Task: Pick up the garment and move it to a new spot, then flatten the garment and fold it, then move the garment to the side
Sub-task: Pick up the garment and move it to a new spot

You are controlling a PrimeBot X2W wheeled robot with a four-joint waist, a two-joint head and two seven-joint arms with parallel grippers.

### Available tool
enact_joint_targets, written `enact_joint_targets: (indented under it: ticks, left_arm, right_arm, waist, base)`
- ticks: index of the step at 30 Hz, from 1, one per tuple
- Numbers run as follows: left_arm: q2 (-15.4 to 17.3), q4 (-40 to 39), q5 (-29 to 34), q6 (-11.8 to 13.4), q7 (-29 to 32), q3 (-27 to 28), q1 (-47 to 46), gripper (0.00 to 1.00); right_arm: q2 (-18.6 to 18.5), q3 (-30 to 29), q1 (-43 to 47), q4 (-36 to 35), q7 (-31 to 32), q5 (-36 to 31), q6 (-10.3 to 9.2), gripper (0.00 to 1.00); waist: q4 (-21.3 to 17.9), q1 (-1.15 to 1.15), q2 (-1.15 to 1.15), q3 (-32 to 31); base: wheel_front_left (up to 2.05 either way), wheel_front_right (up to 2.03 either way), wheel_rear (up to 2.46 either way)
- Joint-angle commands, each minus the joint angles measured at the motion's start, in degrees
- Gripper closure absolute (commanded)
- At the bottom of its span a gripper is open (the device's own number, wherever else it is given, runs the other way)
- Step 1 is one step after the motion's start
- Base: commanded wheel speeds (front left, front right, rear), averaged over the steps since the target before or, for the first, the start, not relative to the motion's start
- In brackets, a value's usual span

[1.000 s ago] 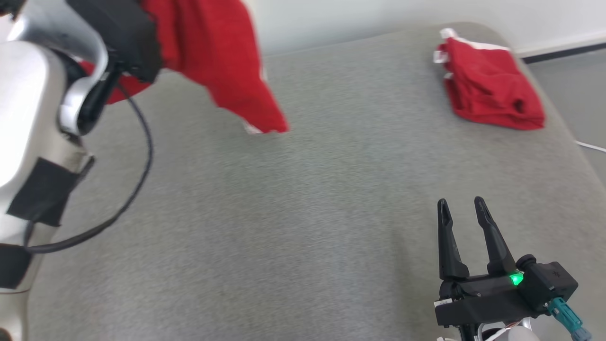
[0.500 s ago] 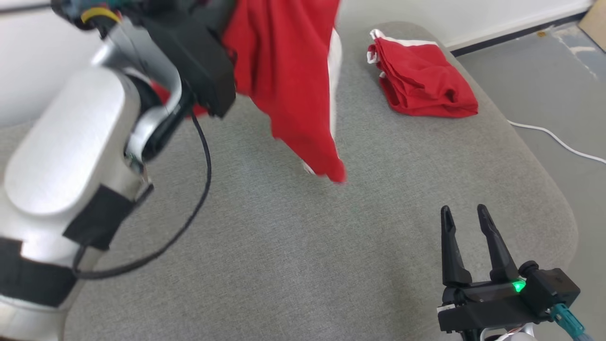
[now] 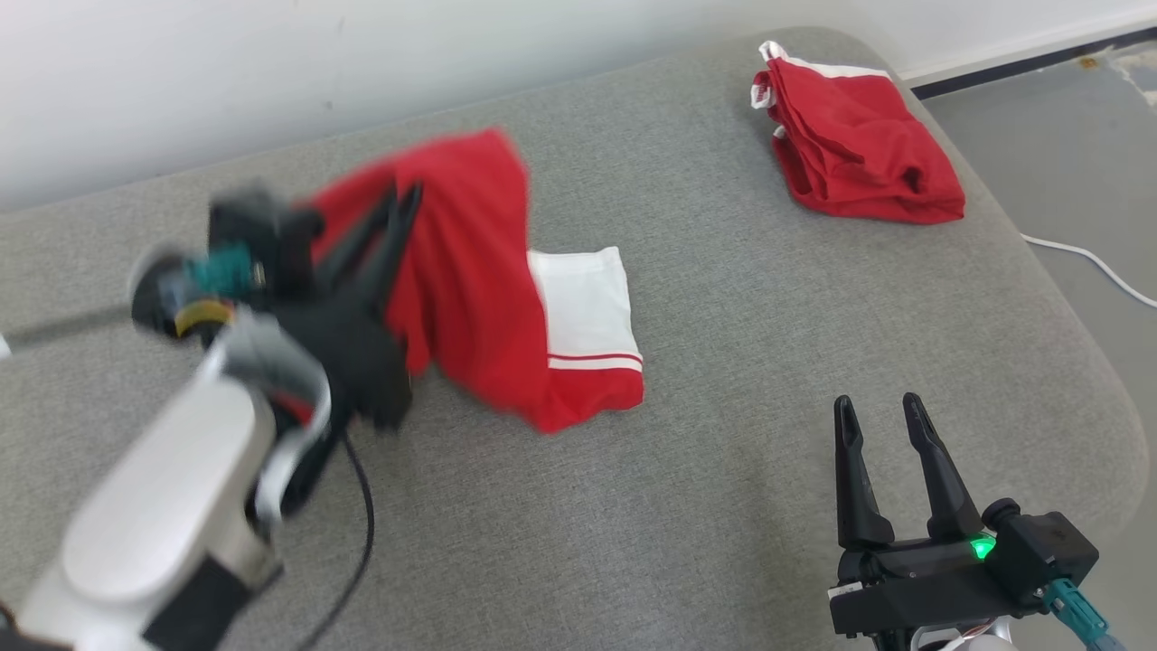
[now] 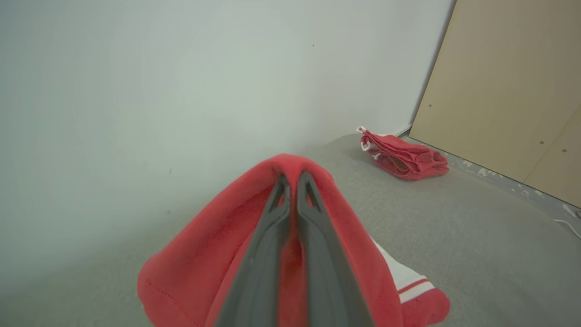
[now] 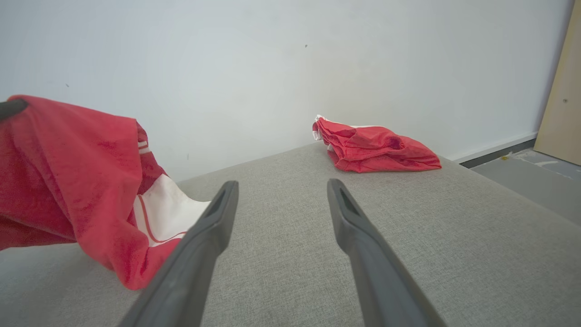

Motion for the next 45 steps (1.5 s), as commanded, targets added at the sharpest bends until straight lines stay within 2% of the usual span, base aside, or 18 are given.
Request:
enact_joint_targets:
  ticks: [1, 2, 5, 9, 10, 11, 12, 16, 24, 28, 39, 45]
  left_arm:
    - [-0.08, 0.07, -0.54, 0.29, -0.66, -0.11, 2.06, 1.0]
    - [0.1, 1.17, -1.52, 1.06, -1.95, -0.22, 6.12, 1.0]
    - [0.09, 2.8, -1.06, 1.52, -3.58, -0.68, 9.2, 1.0]
    - [-1.64, 7.1, -2.22, 1.75, -6.39, -1.21, 13.62, 1.0]
    - [-1.95, 8.23, -1.86, 1.39, -6.79, -1.82, 14.27, 0.86]
    - [-2.3, 9.04, -1.21, 1.06, -7.25, -2.6, 14.49, 0.52]
    - [-2.69, 9.85, -1.12, 0.82, -7.71, -2.9, 14.58, 0.0]
    - [-4.15, 11.51, -0.71, 0.38, -11.1, -2.67, 13.62, 0.0]
    - [-4.11, 7.87, -2.73, -0.02, -16.26, 0.52, 13.04, 0.0]
    - [-2.55, 5.54, -1.96, 1.38, -17.85, 2.05, 14.56, 0.0]
    - [1.33, -0.51, 3.66, 7.51, -20.13, 7.8, 22.85, 0.0]
    - [-0.07, -5.8, 9.2, 9.38, -20.11, 14.96, 29.89, 0.0]
  right_arm:
    - [0.24, 0.1, 0.07, 0.02, 0.0, -0.23, -0.15, 0.0]
    - [0.24, 0.32, 0.09, 0.18, 0.0, -0.38, -0.15, 0.0]
    - [0.25, 0.44, -0.05, 0.27, 0.0, -0.51, -0.15, 0.0]
    - [0.23, 0.23, -0.34, 0.51, 0.0, -0.91, -0.15, 0.0]
    - [0.24, 0.21, -0.35, 0.55, 0.0, -1.06, -0.15, 0.0]
    - [0.25, 0.22, -0.34, 0.6, 0.0, -1.17, -0.15, 0.0]
    - [0.25, 0.27, -0.34, 0.65, 0.0, -1.23, -0.15, 0.0]
    - [0.17, -0.08, 0.14, 0.71, 0.0, -1.47, -0.15, 0.0]
    - [-0.64, -0.39, 2.0, 0.28, 0.0, -1.88, -0.15, 0.0]
    - [-0.99, -1.03, 2.33, 0.15, 0.0, -2.05, -0.15, 0.0]
    - [-1.51, -2.66, 3.71, 0.08, 0.0, -2.58, -0.15, 0.0]
    - [-1.68, -2.89, 4.14, -0.28, 0.0, -2.54, -0.15, 0.0]
  waist:
    - [0.33, 0.0, 0.0, 0.05]
    - [0.58, 0.0, 0.0, 0.13]
    - [0.81, 0.0, 0.0, 0.22]
    - [1.35, 0.0, 0.0, 0.2]
    - [1.49, 0.0, 0.0, 0.14]
    - [1.66, 0.0, 0.0, 0.08]
    - [1.83, 0.0, 0.0, -0.03]
    - [3.15, 0.0, 0.0, -0.95]
    - [7.82, 0.0, 0.0, -4.24]
    - [10.43, 0.0, 0.0, -5.75]
    - [15.69, 0.0, 0.0, -8.24]
    - [16.98, 0.0, 0.0, -8.6]
  base:
    - [0.0, 0.0, 0.0]
    - [0.0, 0.0, 0.0]
    - [0.0, 0.0, 0.0]
    - [0.0, 0.0, 0.0]
    - [0.0, 0.0, 0.0]
    - [0.0, 0.0, 0.0]
    - [0.0, 0.0, 0.0]
    - [0.0, 0.0, 0.0]
    - [0.0, 0.0, 0.0]
    - [0.0, 0.0, 0.0]
    - [0.0, 0.0, 0.0]
    - [0.0, 0.0, 0.0]
